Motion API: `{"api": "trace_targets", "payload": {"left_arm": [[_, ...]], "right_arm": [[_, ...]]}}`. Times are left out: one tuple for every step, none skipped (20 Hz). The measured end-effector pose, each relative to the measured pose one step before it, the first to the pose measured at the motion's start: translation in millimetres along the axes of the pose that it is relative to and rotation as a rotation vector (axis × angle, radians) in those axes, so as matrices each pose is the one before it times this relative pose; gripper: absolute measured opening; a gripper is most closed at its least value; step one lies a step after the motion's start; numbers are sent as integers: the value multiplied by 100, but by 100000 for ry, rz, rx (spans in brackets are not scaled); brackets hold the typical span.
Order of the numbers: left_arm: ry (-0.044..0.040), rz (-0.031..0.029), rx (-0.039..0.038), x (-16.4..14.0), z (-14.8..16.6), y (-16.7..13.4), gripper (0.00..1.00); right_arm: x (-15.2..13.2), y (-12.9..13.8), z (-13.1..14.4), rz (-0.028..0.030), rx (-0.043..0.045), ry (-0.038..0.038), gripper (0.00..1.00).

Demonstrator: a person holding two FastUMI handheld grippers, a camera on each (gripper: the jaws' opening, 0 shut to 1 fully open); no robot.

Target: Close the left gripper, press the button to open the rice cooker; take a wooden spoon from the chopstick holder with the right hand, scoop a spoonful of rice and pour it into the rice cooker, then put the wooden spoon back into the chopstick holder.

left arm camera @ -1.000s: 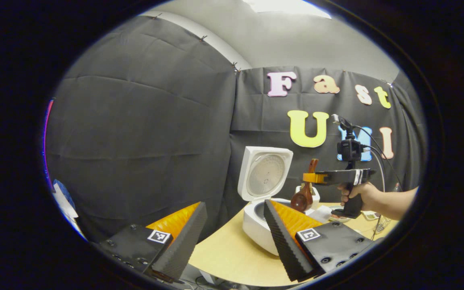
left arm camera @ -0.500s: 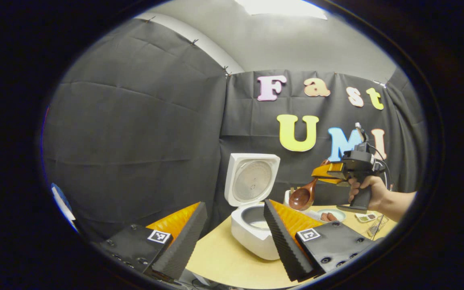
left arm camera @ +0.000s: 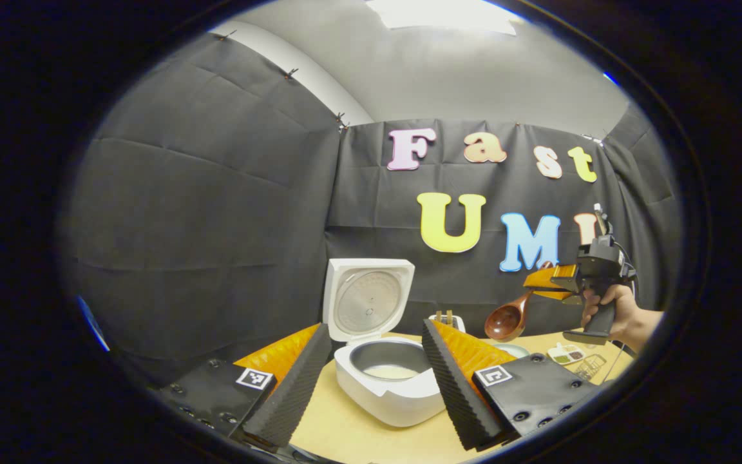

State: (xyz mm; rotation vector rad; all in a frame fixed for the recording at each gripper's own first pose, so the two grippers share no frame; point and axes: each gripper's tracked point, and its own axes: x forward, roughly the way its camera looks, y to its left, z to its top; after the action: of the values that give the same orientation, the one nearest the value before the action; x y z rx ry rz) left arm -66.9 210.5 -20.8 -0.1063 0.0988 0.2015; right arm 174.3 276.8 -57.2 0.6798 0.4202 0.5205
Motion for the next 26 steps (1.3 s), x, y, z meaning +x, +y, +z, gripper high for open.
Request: {"api": "trace_targets", "payload": {"left_arm": [[-319,-892,-32,156,85,-841,98],[-281,-939,-39,59,93,-751,98],[-110,-1110,-67,19,3,-829,98],[-19,-967,43,32,99,-779,98],[3,-1004,-14,171,20,-830,98],[-42,-1042,-124,201,88,-804,98],[-36,-906,-299,405,68,-783,95],[26,-1019,-406,358,117,-834,98],[-46,-988,-413,202,36,-862,98],[-434,-1046,-226,439,207,-1057,98],[-415,-882,-331,410,-88,-945,98],[-182,-964,-267,315,70,-917,98],[-263,-906,-246,296,-62,-916,98],[-294,-899,-148,223,173,-927,98],[-270,-919,54,177,53,-851,98],[-245,-798,260,287,98,-777,98],[-179,-804,298,366,1,-781,98],[-33,-636,220,214,-37,-760,98],[116,-665,68,86,-55,-697,98],[169,-639,14,112,-45,-747,98],[47,-525,78,100,34,-770,98],[-73,-478,253,148,103,-678,98],[-97,-304,389,-3,16,-621,98],[29,-288,491,28,43,-579,95],[-238,-219,535,-119,-66,-297,95],[-21,98,610,-76,8,-389,98]], "right_arm": [[-742,-894,711,-1025,171,-942,13],[-705,-853,695,-1221,175,-1145,12],[-671,-852,678,-1238,358,-1087,12],[-691,-975,731,-1297,217,-1146,12],[-718,-843,420,-1290,157,-1055,12],[-644,-1058,678,-1549,-41,-1195,12],[-606,-1180,571,-1786,-336,-1066,12],[-697,-1277,568,-1990,-361,-865,13],[-848,-1250,414,-1892,-117,-747,13],[-730,-1181,621,-1852,210,-886,13],[-632,-1163,555,-1704,342,-1115,13],[-578,-1130,585,-1824,271,-1052,13],[-581,-1358,416,-2016,-60,-757,13],[-532,-1295,373,-1998,-460,-708,13],[-547,-1350,388,-2095,-703,-587,13],[-476,-1339,459,-2198,-760,-788,13],[-500,-1412,433,-2107,-671,-826,13],[-291,-1361,149,-2024,-762,-719,13],[-454,-1227,207,-1955,-536,-427,13],[-290,-1144,267,-1860,-644,-325,13],[-224,-1165,155,-1722,-674,-243,13],[-174,-1114,126,-1642,-895,24,13],[-110,-1074,48,-1636,-1054,48,13],[163,-1116,-625,-1481,-1031,278,13],[43,-909,-181,-1285,-1130,619,13],[35,-727,-331,-1124,-1198,596,13]]}}
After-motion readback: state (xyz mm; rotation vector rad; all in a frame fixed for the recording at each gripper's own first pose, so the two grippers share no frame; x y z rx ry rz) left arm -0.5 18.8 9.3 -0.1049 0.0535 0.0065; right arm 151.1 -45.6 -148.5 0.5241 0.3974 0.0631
